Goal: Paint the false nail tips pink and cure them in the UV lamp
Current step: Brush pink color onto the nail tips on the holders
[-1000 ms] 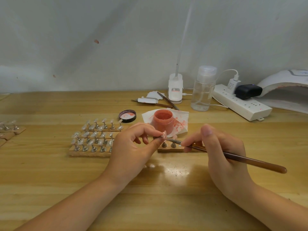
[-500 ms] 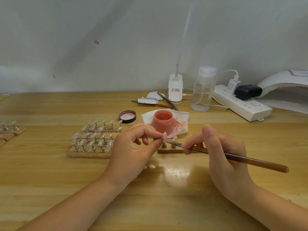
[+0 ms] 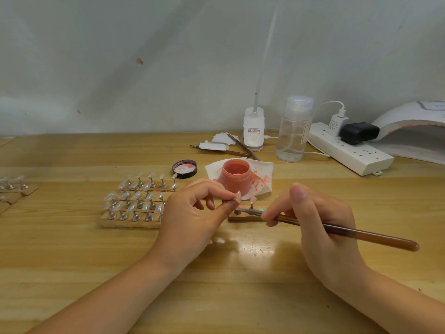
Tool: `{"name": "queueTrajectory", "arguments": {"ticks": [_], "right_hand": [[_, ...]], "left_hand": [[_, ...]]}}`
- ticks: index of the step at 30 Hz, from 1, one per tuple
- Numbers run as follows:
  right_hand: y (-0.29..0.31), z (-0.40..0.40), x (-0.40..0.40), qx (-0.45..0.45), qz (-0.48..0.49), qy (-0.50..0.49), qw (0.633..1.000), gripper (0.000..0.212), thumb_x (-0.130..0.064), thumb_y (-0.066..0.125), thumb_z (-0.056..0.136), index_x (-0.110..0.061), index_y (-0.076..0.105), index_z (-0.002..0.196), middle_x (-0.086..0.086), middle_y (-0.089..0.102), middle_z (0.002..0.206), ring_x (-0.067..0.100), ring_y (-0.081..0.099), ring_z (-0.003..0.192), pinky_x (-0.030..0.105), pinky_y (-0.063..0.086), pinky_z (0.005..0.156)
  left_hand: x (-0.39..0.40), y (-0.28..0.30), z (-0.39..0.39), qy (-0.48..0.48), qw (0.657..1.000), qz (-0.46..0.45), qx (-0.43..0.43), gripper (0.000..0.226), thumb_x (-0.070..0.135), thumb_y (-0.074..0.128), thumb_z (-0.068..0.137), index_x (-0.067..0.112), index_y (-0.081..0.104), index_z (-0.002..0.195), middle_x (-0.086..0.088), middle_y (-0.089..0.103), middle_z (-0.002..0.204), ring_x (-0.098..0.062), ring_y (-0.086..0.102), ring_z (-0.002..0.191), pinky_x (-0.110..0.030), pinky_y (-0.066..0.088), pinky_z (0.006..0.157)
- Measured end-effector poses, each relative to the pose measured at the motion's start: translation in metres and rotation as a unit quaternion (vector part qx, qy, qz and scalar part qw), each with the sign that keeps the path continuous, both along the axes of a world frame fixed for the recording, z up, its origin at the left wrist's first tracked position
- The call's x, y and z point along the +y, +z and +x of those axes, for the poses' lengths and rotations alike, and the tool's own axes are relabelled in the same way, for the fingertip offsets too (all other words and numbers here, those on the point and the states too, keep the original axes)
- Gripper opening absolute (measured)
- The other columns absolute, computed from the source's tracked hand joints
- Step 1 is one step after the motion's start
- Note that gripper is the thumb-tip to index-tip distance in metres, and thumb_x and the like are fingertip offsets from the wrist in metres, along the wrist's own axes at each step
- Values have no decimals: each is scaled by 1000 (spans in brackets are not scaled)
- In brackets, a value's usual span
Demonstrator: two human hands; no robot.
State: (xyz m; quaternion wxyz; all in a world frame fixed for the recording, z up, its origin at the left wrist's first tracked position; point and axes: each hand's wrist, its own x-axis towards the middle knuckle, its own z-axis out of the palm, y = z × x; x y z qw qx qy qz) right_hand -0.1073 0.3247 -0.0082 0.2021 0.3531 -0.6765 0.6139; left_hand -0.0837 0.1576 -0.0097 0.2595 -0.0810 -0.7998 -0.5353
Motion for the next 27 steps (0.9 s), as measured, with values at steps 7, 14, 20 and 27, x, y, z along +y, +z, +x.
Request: {"name": "queueTrajectory", "arguments": {"ticks": [7, 14, 20, 27], "right_hand": [[2, -3, -1, 6, 10, -33, 999, 37, -25, 34, 93, -19, 64, 71, -2, 63, 73, 2, 59, 67, 8, 41, 63], [0, 0, 0, -19, -11, 6, 1000, 44, -25, 34, 91, -12, 66, 64, -1, 62, 63, 6, 59, 60, 9, 43, 60], [2, -1, -1, -63, -37, -23, 997, 39, -26, 43, 95, -13, 66, 66, 1, 65, 67, -1, 59, 62, 5, 39, 59], [2, 1, -1, -88, -44, 22, 995, 41, -25, 45, 94, -9, 66, 62, 1, 65, 61, -1, 59, 56, 4, 41, 57]], "left_hand": [[0, 0, 0, 4, 1000, -1, -6, 10, 37, 68, 64, 28, 69, 69, 12, 65, 76, -8, 49, 64, -20, 39, 61], [0, 0, 0, 8, 1000, 2, -7, 15, 42, 66, 63, 29, 68, 69, 12, 65, 77, -4, 48, 63, -15, 38, 59], [0, -1, 0, 20, 1000, 4, -12, 9, 43, 66, 62, 34, 67, 65, 9, 64, 72, -3, 48, 62, -19, 38, 59], [0, 0, 0, 22, 1000, 0, -21, 6, 38, 67, 62, 34, 66, 65, 18, 60, 65, 0, 47, 60, -12, 36, 58]]}}
